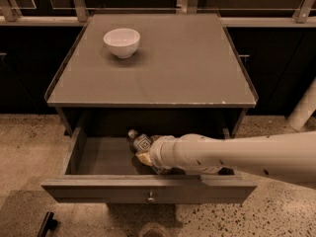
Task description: Pick blue plastic bottle from top drawer and place on counter
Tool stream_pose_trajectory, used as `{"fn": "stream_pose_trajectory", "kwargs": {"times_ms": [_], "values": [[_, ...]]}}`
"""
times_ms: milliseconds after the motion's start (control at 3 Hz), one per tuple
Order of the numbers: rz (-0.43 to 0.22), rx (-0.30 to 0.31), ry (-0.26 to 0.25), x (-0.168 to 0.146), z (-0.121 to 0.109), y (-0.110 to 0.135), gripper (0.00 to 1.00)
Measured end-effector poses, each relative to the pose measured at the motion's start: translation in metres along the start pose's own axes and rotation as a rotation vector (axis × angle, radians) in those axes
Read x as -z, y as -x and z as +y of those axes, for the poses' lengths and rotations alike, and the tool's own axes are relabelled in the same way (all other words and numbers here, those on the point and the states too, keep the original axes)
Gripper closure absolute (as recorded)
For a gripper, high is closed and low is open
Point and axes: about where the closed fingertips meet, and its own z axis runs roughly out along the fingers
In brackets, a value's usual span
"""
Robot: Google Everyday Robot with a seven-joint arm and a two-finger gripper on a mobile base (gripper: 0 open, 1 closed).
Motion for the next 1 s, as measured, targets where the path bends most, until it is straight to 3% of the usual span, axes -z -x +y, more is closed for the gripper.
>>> {"fn": "stream_pose_trajectory", "kwargs": {"times_ms": [333, 667, 1000], "values": [[-0.025, 0.002, 0.035, 0.004, 0.002, 0.003, 1.00], [-0.113, 0.070, 0.163, 0.004, 0.014, 0.026, 1.00], [-0.219, 0.083, 0.283, 0.031, 0.028, 0.039, 1.00]]}}
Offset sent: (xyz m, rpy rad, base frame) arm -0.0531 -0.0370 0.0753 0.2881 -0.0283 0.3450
